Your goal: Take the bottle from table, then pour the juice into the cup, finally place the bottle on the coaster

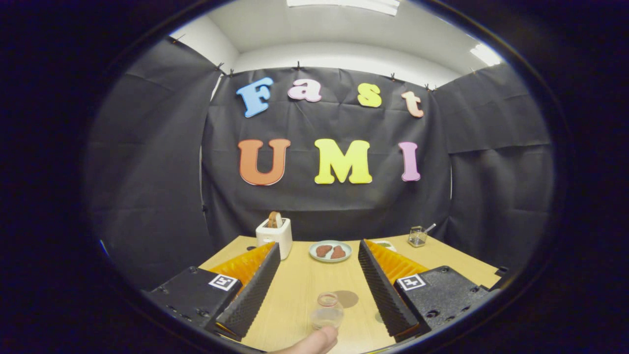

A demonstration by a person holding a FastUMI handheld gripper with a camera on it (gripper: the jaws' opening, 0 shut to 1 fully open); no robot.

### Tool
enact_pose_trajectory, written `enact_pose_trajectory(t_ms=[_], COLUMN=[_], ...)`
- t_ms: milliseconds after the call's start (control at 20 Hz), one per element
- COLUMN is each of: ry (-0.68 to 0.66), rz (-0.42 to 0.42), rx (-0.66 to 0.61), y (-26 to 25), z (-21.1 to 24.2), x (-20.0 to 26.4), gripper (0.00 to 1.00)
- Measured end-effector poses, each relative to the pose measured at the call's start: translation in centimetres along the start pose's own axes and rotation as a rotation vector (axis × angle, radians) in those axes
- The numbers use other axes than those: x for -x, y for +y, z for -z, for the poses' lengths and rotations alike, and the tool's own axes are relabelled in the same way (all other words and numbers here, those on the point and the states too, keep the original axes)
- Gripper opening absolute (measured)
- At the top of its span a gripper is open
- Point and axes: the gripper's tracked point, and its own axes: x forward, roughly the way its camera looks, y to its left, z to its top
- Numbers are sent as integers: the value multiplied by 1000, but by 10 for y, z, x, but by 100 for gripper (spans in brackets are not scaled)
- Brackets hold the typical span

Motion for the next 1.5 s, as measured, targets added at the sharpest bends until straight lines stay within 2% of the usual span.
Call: enact_pose_trajectory(t_ms=[450,1200,1400,1500], ry=[4,103,135,103], rz=[17,72,127,125], rx=[0,-26,42,35], y=[-2,-6,-17,-12], z=[55,156,184,186], x=[-5,-27,-33,-37], gripper=[100,100,100,100])
